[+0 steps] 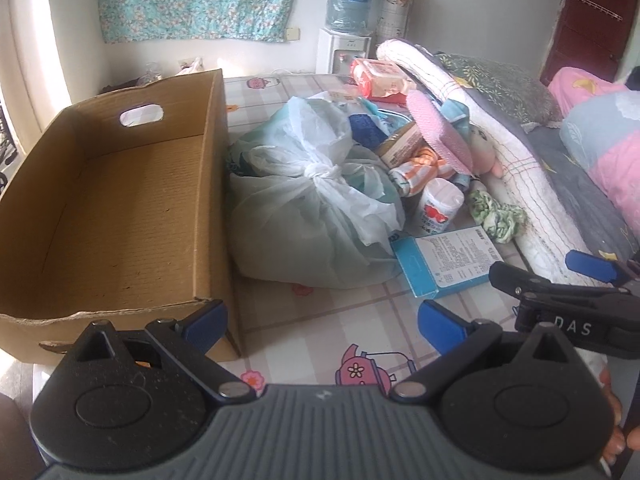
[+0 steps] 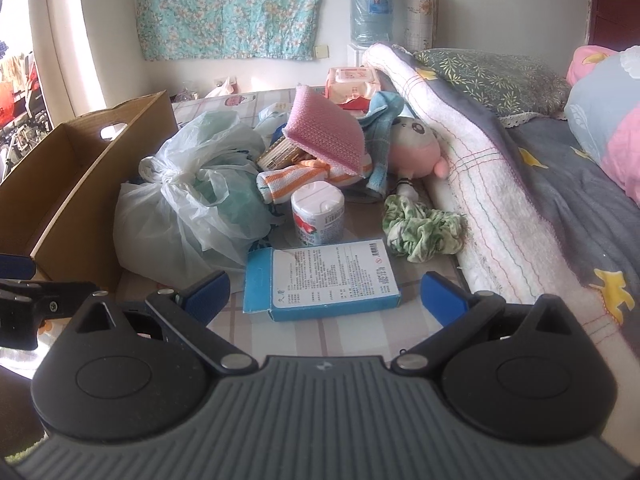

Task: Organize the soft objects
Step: 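Move the left tool to the blue-and-white medicine box and close on it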

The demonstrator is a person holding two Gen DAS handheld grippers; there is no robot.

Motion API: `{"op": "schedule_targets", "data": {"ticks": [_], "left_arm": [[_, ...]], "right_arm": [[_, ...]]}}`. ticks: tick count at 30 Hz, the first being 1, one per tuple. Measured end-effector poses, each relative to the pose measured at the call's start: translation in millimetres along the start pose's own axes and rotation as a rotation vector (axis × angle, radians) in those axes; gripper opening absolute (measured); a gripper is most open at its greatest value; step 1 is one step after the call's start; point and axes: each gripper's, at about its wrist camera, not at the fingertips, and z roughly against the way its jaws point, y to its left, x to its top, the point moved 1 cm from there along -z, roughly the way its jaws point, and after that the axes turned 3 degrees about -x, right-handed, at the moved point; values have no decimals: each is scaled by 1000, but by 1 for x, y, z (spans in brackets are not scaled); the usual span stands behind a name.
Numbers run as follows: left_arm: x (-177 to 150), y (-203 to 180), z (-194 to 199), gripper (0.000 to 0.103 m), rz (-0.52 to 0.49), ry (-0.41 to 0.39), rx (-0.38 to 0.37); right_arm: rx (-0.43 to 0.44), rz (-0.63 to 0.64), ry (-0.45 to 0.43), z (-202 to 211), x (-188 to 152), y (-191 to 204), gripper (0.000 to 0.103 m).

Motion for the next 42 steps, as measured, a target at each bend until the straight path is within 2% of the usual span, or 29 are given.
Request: {"op": "schedule_targets", "data": {"ticks": [3, 9, 13, 15, 17, 20, 26, 30, 33, 35, 39, 42], "left_arm": [[-1, -14, -8, 102, -65, -7, -42], [-3, -38, -27, 100, -165, -74, -98], [-3, -50, -46, 96, -208, -87, -137], [-2, -55, -57, 87, -213, -76, -137], [-2, -58, -67, 77, -213, -66, -143], [1, -60, -79, 64, -197, -48, -153], [8, -59, -96, 36, -160, -13, -182], [9, -59, -110, 31, -142, 31, -173], [9, -57, -118, 30, -118, 60, -174], [11, -56, -120, 30, -102, 64, -194], [12, -56, -125, 31, -71, 122, -281], [9, -61, -126, 30, -96, 141, -303]], "right_arm": [[15, -17, -22, -4, 2, -17, 102], [71, -74, 7, -29, 9, -43, 101], [76, -88, 25, -50, 14, -49, 91], [83, -102, 41, -63, 16, -52, 85], [96, -123, 73, -74, 15, -55, 72], [128, -182, 115, -88, 11, -63, 59], [141, -241, 135, -103, 7, -77, 47], [176, -206, 105, -107, 18, -73, 45], [177, -203, 122, -116, 25, -70, 43], [185, -234, 144, -119, 23, -75, 42], [187, -291, 180, -127, 12, -82, 42], [173, -299, 182, -129, 10, -83, 43]]}}
